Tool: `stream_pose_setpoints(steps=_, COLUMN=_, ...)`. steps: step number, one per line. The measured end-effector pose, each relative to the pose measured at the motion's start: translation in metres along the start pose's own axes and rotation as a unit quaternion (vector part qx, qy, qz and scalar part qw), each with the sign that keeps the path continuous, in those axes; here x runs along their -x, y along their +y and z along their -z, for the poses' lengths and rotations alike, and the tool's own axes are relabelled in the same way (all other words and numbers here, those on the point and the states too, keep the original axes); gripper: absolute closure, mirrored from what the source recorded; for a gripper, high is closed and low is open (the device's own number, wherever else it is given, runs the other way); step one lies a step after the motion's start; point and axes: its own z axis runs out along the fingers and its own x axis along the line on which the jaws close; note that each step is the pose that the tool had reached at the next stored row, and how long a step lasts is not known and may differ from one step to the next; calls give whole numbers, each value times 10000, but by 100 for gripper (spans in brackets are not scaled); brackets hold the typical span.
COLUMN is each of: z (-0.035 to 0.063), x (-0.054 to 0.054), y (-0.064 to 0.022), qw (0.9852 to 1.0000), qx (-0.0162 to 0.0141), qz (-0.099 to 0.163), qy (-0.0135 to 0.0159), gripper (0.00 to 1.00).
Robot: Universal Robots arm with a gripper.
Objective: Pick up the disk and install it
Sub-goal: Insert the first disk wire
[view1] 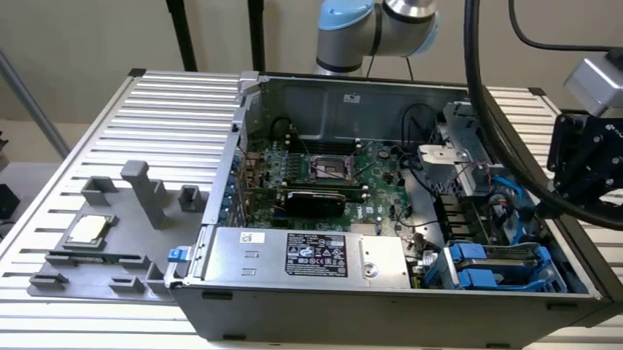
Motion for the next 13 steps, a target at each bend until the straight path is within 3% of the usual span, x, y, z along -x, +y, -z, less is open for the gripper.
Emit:
stream_pose_setpoints(steps=8, z=-141, x=15, y=-44, qw=10000, qx=2, qz=-1, qy=13, gripper=100)
stream_pose_setpoints(steps=13, z=-218, x=12, y=20, qw=10000, qx=5, qz=-1, qy=13, gripper=100)
